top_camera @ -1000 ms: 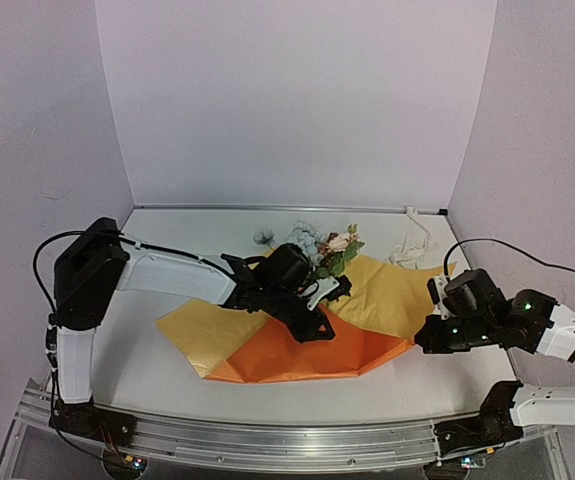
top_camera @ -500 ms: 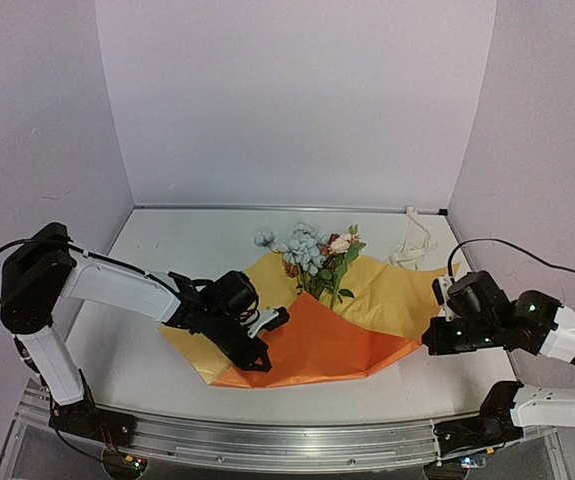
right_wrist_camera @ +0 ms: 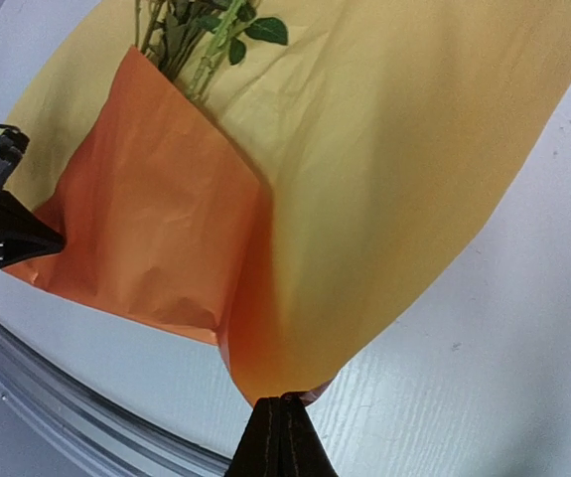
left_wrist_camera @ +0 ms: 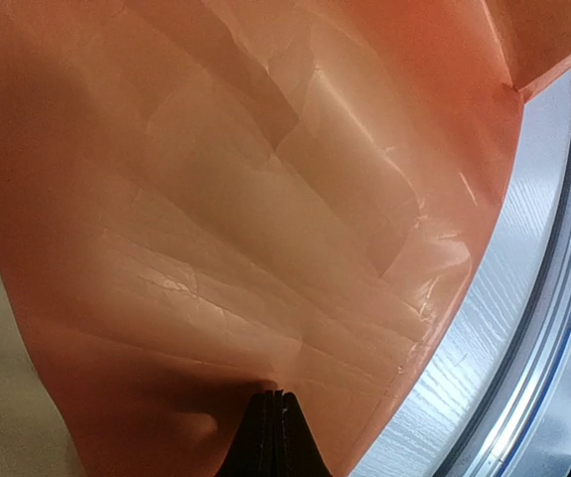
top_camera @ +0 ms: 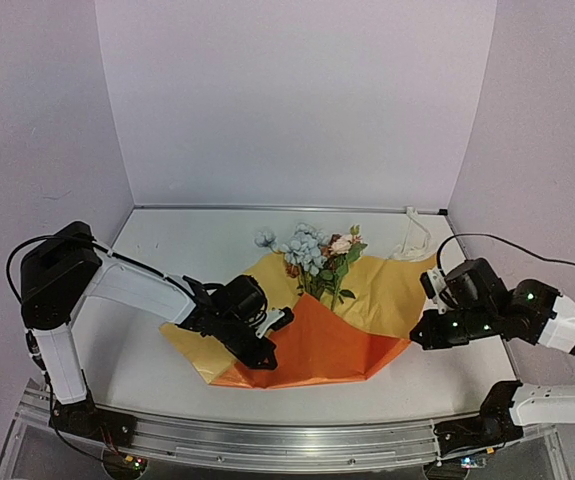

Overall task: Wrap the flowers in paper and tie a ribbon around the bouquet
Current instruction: Fold the one-fourth-folded wrapping paper at the center of the board, then pass from the right arm to the left, then press the fold line on the 2/3-folded wrapping paper.

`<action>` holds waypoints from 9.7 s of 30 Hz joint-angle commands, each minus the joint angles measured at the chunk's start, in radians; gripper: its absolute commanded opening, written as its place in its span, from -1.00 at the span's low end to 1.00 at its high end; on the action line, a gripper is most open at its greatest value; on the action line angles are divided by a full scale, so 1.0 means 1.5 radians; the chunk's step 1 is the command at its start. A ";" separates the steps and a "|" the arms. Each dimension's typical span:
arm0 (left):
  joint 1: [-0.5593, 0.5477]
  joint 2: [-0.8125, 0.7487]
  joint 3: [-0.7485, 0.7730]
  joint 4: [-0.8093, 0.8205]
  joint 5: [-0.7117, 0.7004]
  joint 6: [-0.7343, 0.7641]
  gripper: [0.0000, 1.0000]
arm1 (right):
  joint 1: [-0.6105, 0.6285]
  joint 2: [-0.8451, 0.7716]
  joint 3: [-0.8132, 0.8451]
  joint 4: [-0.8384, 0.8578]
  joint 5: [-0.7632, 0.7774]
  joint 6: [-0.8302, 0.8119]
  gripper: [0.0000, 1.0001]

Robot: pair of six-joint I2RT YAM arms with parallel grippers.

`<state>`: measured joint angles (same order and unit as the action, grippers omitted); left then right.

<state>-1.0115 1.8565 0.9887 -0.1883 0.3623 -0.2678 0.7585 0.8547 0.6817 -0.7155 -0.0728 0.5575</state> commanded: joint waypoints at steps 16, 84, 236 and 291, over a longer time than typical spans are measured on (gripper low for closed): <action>0.002 -0.031 0.002 0.037 -0.029 -0.009 -1.00 | 0.026 0.476 0.287 0.276 -0.398 0.171 -1.00; 0.151 0.033 0.055 0.334 0.216 -0.261 -1.00 | 0.044 0.414 0.106 0.248 -0.319 0.080 -0.03; 0.197 -0.046 -0.007 0.121 0.082 -0.349 -1.00 | 0.132 0.554 0.109 0.385 -0.186 0.221 -0.88; 0.071 0.005 -0.097 0.130 0.007 -0.263 -1.00 | 0.094 0.658 0.180 0.412 -0.261 0.336 -1.00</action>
<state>-0.9043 1.8268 0.8486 0.0395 0.4236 -0.6568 0.9381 1.8127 0.9386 -0.1411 -0.4550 1.0207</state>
